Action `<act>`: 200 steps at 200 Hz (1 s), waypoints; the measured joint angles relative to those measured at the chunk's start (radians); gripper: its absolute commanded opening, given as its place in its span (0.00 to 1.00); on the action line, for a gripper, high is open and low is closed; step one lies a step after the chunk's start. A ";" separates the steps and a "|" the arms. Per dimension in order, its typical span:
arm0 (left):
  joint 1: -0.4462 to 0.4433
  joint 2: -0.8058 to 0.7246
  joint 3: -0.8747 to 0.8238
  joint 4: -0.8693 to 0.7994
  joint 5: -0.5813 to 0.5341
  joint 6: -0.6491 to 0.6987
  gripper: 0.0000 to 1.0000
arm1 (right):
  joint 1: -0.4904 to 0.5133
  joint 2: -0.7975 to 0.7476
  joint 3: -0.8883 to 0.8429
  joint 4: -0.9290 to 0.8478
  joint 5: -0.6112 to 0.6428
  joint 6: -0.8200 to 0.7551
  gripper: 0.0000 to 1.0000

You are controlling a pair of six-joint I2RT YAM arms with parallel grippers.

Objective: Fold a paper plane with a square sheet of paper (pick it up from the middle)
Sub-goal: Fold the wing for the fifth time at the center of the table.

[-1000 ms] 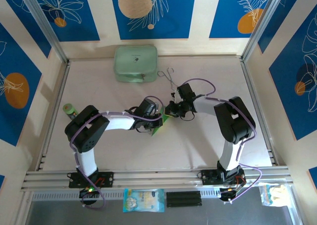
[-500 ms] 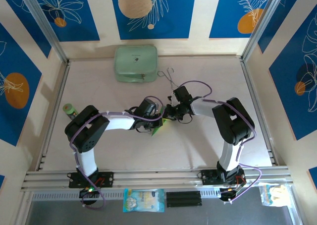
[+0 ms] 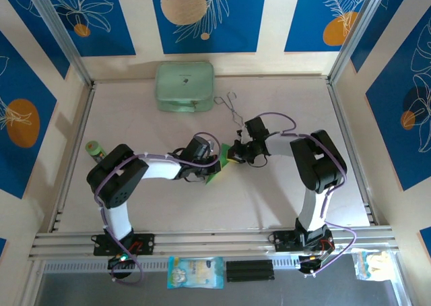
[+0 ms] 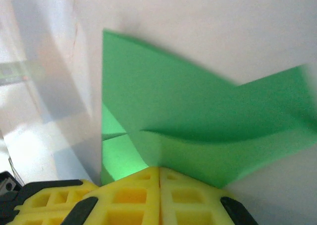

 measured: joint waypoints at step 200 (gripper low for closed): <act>0.003 -0.006 0.024 -0.073 0.054 0.016 0.00 | 0.017 -0.045 -0.004 -0.012 0.045 0.057 0.08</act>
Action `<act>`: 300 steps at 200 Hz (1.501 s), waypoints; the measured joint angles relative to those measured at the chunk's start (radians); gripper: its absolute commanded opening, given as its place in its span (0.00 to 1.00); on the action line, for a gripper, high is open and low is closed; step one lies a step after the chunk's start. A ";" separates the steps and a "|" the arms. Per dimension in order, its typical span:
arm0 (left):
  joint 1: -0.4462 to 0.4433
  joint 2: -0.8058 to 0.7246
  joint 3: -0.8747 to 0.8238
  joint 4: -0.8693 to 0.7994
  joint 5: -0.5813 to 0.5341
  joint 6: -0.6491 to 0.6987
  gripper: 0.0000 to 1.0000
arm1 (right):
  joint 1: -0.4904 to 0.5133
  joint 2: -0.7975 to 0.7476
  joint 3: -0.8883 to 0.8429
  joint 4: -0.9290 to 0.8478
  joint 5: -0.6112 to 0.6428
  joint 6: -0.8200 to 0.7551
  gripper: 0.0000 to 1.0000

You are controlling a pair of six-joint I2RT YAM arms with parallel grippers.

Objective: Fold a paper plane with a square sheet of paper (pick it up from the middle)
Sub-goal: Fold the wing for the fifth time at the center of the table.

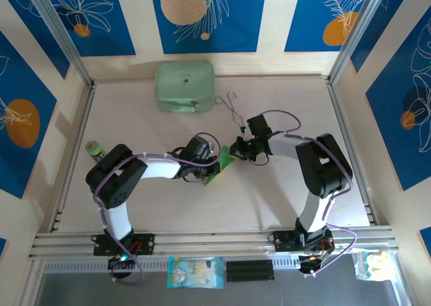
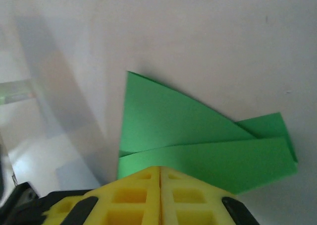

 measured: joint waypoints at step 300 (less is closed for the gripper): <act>0.005 -0.153 -0.193 0.009 0.100 0.098 0.04 | -0.023 0.117 0.093 -0.073 -0.118 -0.066 0.08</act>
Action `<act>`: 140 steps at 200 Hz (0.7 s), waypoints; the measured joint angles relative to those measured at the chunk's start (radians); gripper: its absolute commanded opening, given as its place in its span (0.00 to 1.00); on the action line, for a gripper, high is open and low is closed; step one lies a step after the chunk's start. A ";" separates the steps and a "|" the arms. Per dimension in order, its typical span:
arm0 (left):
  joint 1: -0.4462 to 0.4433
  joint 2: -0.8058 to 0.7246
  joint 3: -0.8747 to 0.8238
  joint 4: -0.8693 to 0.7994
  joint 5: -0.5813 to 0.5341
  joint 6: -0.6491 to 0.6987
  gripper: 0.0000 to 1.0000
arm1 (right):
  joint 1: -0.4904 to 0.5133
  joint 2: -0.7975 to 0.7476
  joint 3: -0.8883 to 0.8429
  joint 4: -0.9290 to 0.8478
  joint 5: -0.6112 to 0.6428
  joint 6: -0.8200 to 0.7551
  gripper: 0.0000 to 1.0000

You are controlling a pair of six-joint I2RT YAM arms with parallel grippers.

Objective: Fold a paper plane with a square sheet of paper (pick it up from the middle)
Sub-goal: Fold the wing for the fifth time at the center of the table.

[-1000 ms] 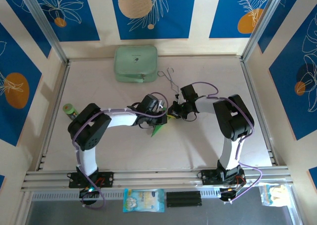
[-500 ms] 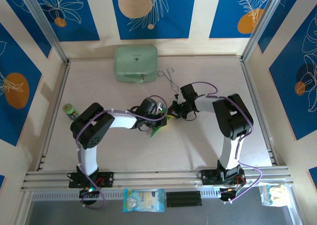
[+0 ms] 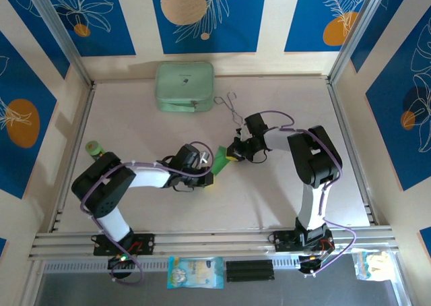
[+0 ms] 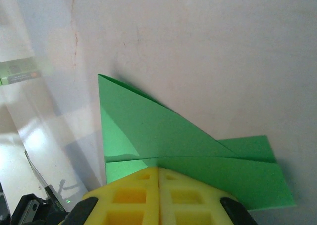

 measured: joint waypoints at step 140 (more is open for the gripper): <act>0.183 -0.299 0.014 -0.273 -0.151 0.071 0.87 | 0.163 -0.156 0.241 -0.394 0.301 0.020 0.52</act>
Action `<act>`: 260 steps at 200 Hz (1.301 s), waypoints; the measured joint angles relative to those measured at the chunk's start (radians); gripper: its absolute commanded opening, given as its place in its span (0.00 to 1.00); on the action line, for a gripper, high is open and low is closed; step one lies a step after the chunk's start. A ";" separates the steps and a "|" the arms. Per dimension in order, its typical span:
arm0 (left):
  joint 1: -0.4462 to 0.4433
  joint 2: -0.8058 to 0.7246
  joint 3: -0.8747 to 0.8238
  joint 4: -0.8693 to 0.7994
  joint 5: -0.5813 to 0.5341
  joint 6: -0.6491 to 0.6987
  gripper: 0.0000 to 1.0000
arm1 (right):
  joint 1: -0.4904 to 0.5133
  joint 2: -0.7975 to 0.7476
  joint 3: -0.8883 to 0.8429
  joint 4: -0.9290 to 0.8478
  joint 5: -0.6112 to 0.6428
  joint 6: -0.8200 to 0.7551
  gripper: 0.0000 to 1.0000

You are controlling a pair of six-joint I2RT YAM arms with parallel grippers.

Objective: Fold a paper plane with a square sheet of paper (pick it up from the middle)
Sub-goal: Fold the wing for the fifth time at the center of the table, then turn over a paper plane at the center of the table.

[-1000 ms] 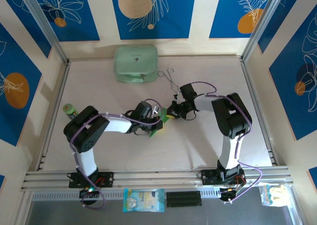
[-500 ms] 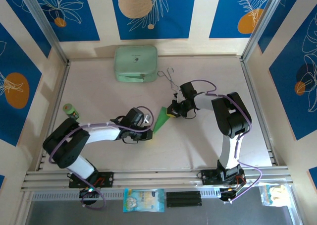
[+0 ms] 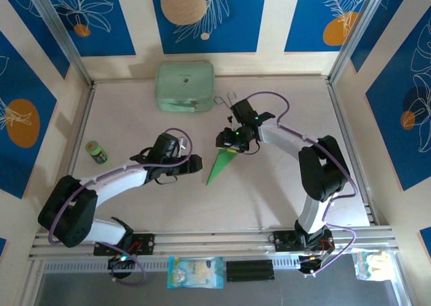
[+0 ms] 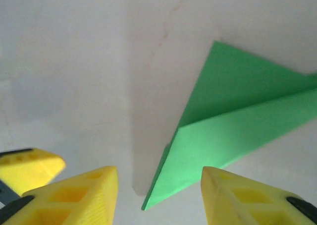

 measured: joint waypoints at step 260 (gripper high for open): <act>0.213 -0.096 -0.083 -0.033 -0.116 0.081 0.99 | 0.232 0.456 0.545 -0.651 0.467 0.433 0.25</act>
